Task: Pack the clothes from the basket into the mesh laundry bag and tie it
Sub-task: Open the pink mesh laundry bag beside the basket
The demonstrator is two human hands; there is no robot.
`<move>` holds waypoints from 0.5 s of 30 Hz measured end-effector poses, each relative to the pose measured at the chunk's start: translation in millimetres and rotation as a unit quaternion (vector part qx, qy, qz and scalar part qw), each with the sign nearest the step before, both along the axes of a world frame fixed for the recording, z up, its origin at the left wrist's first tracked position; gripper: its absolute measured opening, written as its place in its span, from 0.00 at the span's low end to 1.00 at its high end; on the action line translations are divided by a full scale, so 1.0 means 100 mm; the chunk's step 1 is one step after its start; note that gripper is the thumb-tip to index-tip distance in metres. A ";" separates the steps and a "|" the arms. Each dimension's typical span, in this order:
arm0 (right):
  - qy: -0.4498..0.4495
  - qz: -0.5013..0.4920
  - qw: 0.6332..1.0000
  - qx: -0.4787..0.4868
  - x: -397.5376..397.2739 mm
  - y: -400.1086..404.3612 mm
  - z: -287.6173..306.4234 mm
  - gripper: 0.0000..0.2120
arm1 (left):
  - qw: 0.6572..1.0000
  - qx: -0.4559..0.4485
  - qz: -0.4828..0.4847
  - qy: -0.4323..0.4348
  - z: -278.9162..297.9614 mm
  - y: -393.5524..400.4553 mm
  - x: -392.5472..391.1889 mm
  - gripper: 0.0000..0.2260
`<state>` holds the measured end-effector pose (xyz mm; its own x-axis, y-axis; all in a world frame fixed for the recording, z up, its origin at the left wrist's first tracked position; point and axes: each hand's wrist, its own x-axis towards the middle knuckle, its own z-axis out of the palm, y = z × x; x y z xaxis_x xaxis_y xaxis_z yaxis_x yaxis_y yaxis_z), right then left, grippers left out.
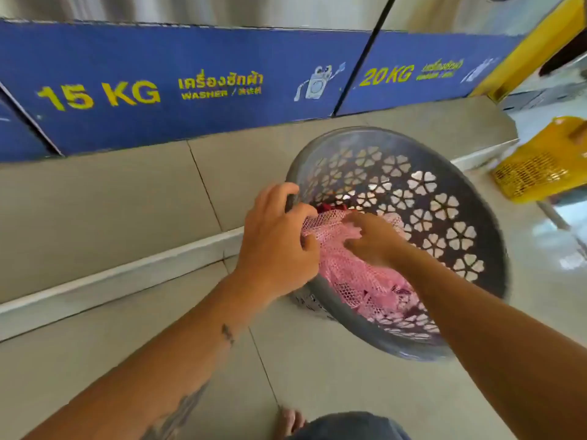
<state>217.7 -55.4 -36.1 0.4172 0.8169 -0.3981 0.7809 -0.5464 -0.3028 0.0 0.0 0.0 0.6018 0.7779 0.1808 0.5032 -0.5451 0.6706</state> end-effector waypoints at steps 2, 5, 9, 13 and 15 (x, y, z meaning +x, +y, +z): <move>-0.057 0.021 0.997 -0.038 0.03 0.00 -0.14 0.30 | 1.000 -0.002 0.002 -0.022 -0.06 0.00 0.01 0.15; -0.075 0.027 0.994 -0.079 0.03 -0.04 -0.39 0.38 | 1.000 0.001 0.012 -0.023 -0.11 -0.02 0.05 0.15; -0.034 0.032 0.986 -0.159 -0.01 -0.08 -0.63 0.51 | 0.998 0.044 0.040 -0.003 -0.11 -0.06 0.06 0.12; -0.022 0.043 0.953 -0.298 -0.01 -0.17 -0.72 0.52 | 0.995 0.070 0.057 0.044 -0.04 -0.16 0.08 0.12; -0.064 0.091 0.938 -0.327 -0.08 -0.24 -0.70 0.34 | 0.993 0.076 0.055 0.074 -0.02 -0.21 0.08 0.15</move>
<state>210.0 -79.6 -105.7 0.3738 0.4775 -0.7952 0.8863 -0.4365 0.1545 8.0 -20.7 -1.8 0.5435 0.8109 0.2172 0.6523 -0.5708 0.4987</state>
